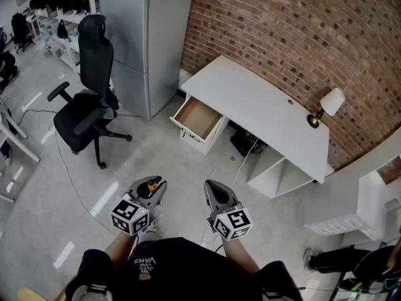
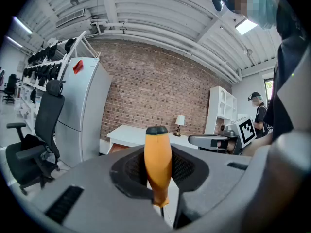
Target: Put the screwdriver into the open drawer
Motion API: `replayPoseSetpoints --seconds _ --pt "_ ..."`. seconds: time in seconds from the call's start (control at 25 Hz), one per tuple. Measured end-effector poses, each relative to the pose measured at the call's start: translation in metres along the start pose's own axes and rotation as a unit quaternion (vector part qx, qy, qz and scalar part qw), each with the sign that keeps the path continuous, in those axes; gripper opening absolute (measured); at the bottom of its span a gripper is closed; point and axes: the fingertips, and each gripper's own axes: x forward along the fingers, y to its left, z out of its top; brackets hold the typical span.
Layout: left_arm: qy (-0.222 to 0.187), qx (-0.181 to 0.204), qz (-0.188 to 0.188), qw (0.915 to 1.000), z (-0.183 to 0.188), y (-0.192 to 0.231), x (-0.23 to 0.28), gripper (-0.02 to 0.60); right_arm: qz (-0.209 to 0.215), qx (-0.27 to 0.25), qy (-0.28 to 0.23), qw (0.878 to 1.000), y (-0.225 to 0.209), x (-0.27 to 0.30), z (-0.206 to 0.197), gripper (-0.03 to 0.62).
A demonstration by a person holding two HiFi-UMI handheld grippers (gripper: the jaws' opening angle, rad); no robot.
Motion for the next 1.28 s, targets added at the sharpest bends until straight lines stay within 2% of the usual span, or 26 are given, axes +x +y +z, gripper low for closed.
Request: replayPoseSetpoints --seconds 0.24,0.52,0.96,1.12,1.28 --pt "0.002 -0.008 -0.001 1.0000 -0.004 0.020 0.007 0.080 -0.003 0.007 -0.004 1.000 -0.004 0.021 -0.001 -0.006" --pt "0.007 -0.013 -0.012 0.9998 -0.004 0.064 0.012 0.080 -0.023 0.000 -0.004 1.000 -0.001 0.061 -0.002 -0.006" --pt "0.023 -0.003 -0.057 0.9981 0.010 0.153 0.020 0.080 -0.093 0.016 -0.020 0.995 0.001 0.136 0.007 -0.006" --pt "0.035 0.007 -0.076 0.9965 0.017 0.175 0.027 0.080 -0.118 0.022 -0.023 0.993 -0.002 0.151 0.012 -0.006" --pt "0.045 -0.001 -0.080 0.9958 0.012 0.185 0.042 0.080 -0.129 0.031 -0.015 0.991 -0.014 0.156 0.006 -0.006"
